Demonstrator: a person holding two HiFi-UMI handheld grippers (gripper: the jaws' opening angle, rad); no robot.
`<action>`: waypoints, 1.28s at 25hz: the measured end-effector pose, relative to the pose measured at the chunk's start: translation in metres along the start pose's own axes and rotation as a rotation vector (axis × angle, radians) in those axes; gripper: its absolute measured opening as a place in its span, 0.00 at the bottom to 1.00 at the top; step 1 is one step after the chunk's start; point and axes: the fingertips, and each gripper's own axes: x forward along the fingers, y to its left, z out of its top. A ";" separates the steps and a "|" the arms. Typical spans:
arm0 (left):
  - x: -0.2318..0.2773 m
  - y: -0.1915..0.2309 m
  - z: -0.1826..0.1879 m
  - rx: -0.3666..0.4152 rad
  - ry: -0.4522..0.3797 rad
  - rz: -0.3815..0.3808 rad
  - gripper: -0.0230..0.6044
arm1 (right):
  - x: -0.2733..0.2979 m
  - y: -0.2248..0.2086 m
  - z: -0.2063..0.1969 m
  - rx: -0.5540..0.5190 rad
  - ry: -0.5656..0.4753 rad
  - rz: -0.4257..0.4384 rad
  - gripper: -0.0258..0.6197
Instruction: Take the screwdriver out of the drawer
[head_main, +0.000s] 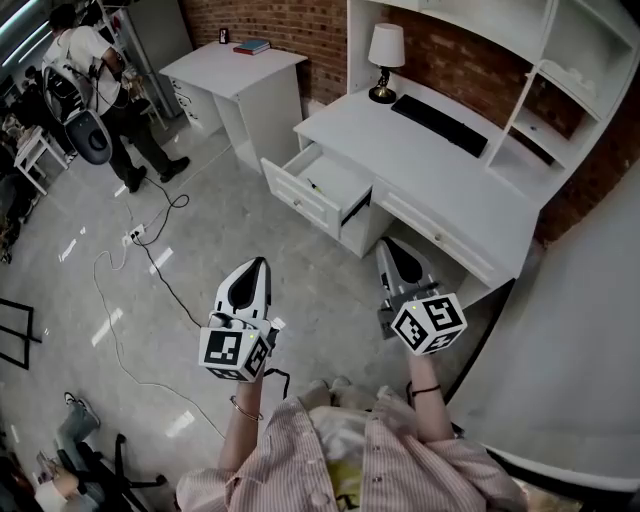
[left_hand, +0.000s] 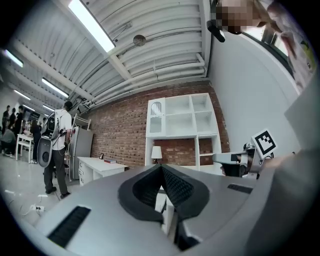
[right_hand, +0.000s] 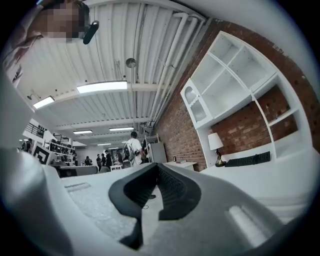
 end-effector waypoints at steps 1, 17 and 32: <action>0.002 -0.002 -0.002 -0.003 0.003 0.002 0.04 | 0.002 -0.003 -0.002 0.009 0.006 0.002 0.05; 0.069 0.046 -0.035 -0.074 0.067 0.045 0.04 | 0.088 -0.046 -0.042 0.031 0.112 -0.007 0.16; 0.209 0.166 -0.080 -0.155 0.180 0.004 0.04 | 0.256 -0.114 -0.096 0.075 0.236 -0.093 0.25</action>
